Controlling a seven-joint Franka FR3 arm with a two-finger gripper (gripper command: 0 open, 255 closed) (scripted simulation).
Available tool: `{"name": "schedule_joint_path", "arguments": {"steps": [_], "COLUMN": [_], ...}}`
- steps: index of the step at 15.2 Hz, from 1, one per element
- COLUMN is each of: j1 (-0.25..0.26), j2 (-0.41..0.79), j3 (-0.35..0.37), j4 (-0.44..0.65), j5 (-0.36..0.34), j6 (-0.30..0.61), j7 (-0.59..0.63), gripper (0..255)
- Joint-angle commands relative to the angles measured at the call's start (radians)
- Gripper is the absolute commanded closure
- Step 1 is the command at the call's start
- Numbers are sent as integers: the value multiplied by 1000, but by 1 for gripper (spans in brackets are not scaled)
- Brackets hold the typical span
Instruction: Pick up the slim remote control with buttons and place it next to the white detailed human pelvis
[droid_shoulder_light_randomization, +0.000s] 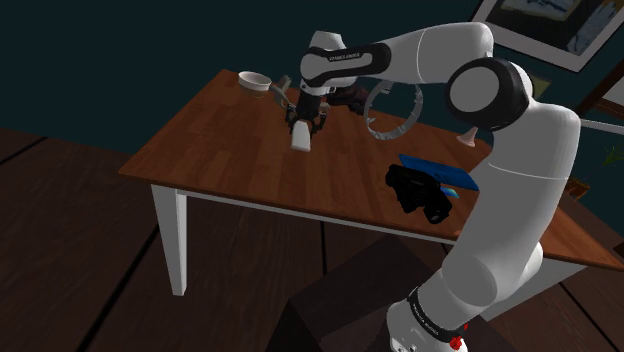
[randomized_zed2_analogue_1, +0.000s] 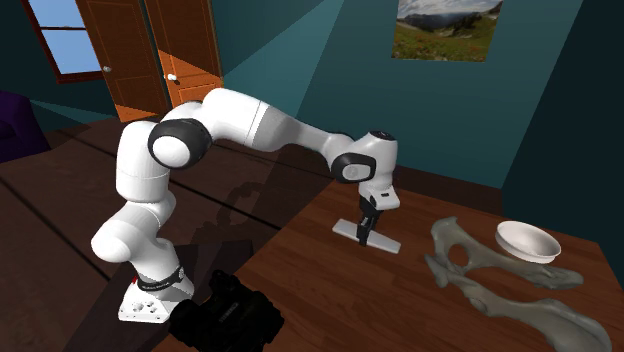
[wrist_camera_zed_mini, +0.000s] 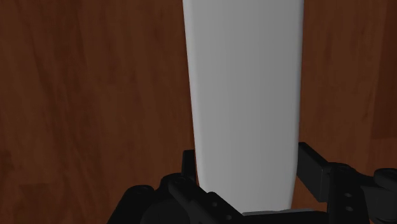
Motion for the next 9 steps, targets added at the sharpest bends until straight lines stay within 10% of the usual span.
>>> {"name": "schedule_joint_path", "arguments": {"steps": [1, 9], "j1": [1, 3], "j2": [8, 43], "j3": [0, -4], "j4": [-17, -55], "j5": [-2, -9], "j6": [26, 99], "j7": [3, 8], "gripper": [255, 255]}}
